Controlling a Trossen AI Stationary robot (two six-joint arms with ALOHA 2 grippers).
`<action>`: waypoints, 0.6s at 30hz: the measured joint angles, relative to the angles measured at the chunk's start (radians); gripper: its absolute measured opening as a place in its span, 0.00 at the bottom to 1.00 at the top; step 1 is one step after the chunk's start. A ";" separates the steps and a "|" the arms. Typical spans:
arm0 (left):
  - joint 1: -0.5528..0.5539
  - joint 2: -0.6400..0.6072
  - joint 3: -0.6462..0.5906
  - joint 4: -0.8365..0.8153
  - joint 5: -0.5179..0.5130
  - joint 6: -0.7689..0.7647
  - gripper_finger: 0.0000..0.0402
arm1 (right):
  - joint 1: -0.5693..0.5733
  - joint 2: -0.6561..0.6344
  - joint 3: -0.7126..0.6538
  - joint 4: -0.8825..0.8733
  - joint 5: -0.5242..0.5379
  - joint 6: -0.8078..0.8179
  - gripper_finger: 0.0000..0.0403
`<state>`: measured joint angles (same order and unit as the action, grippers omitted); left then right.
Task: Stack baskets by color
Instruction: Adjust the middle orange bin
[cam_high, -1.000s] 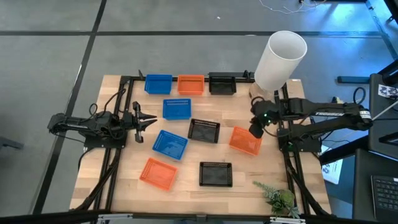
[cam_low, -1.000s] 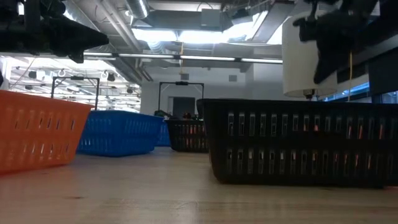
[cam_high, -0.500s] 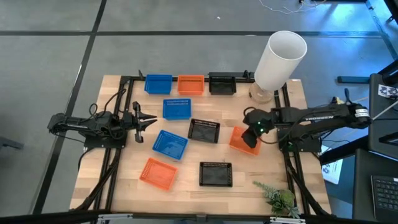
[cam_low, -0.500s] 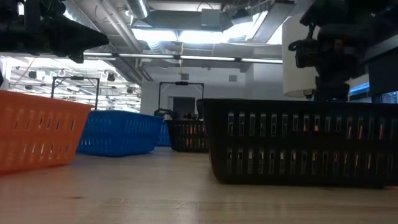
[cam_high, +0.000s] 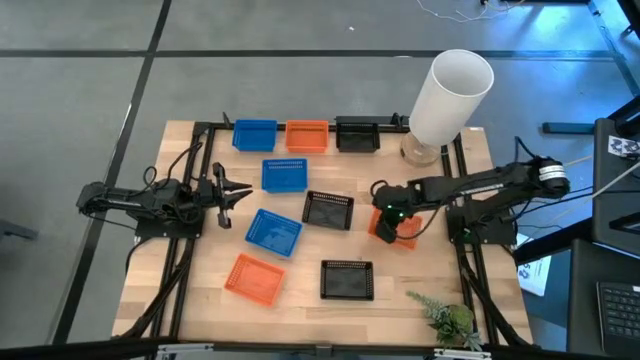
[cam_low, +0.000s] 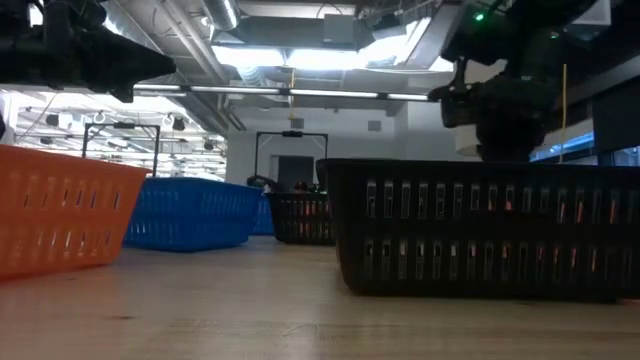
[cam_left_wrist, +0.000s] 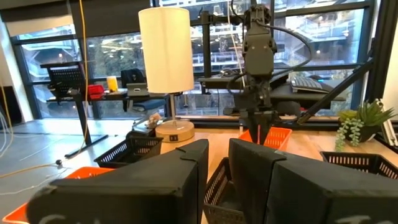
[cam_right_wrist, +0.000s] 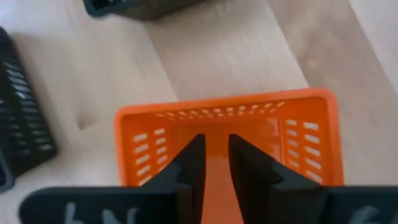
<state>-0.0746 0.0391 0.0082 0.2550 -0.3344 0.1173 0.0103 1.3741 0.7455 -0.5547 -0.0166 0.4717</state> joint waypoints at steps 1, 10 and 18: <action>0.000 0.000 0.000 0.000 0.001 0.000 0.14 | -0.001 0.021 0.017 -0.020 0.002 -0.009 0.17; 0.000 0.000 0.000 0.000 0.003 0.000 0.14 | -0.002 0.157 0.150 -0.137 0.136 -0.112 0.17; 0.000 0.000 0.000 0.000 0.003 -0.001 0.14 | -0.068 0.226 0.254 -0.167 0.183 -0.252 0.17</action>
<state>-0.0746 0.0391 0.0082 0.2550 -0.3313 0.1165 -0.0576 1.6000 1.0000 -0.7212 0.1666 0.2198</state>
